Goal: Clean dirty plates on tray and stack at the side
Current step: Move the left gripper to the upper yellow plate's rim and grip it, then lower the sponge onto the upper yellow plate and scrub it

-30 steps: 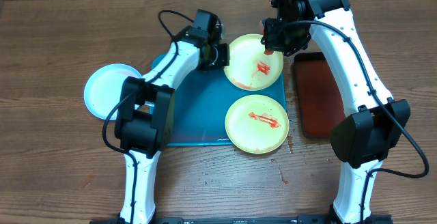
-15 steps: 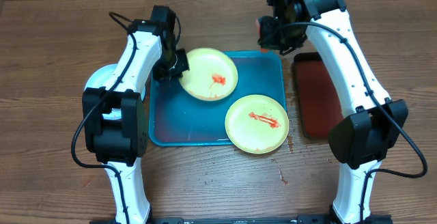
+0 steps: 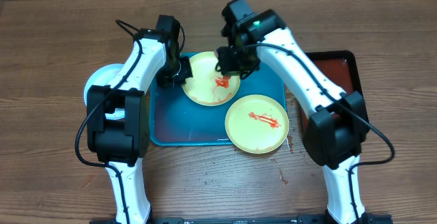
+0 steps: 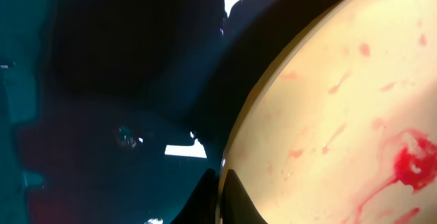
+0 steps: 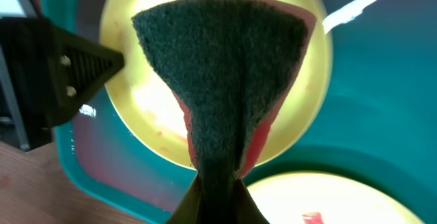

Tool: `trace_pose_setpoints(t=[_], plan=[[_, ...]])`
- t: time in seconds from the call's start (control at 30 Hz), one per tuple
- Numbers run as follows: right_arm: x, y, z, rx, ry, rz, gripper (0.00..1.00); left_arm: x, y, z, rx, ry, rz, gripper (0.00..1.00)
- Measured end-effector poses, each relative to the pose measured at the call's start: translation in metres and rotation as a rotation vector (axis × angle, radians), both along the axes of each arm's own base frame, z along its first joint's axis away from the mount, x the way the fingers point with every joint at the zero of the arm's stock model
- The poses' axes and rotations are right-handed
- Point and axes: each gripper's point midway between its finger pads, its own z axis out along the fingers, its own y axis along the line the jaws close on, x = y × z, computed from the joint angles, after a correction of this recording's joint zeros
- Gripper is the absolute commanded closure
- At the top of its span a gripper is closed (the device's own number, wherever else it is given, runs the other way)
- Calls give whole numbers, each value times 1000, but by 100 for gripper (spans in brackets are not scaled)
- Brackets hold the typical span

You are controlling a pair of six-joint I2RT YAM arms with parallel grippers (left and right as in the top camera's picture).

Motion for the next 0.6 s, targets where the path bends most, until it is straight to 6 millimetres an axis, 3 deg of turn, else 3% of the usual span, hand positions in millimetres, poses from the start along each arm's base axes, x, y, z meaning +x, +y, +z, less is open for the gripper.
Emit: trace_pose_setpoints(t=[0.17, 0.27, 0.43, 0.6], plan=[[-2, 5, -21, -18, 35, 2, 96, 7, 4, -1, 25, -30, 2, 91], [-2, 5, -24, -21, 41, -2, 96, 6, 6, -3, 38, -28, 4, 96], [-2, 5, -26, -21, 43, -4, 96, 5, 7, -8, 43, -16, 2, 96], [-1, 5, -41, -37, 66, -5, 96, 5, 7, -11, 43, -10, 2, 96]])
